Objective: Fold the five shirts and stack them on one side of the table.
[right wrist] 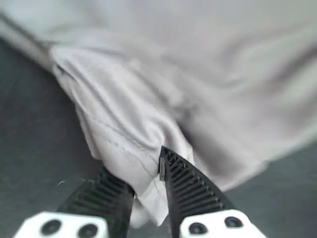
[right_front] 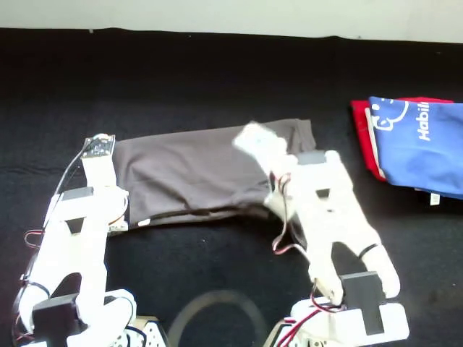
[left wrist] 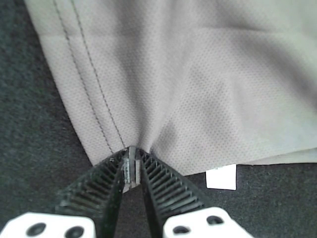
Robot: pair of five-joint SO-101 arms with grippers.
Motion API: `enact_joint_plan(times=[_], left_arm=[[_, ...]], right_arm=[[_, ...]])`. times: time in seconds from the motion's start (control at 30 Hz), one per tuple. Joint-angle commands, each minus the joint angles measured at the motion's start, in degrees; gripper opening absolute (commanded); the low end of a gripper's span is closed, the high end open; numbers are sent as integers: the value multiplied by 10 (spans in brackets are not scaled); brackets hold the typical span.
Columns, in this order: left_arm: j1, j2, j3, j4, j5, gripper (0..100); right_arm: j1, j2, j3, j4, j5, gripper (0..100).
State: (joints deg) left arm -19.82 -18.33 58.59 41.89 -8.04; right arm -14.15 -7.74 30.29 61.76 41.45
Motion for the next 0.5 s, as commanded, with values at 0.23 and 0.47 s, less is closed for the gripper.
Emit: enact_joint_plan(times=[0.23,0.47], left_arm=[[-7,7,-10,4,5,9],[-7,7,-10,4,5,9]], right_arm=[[-3,185,-294,9,11,26],[-5,364,-501,73,-29,119]])
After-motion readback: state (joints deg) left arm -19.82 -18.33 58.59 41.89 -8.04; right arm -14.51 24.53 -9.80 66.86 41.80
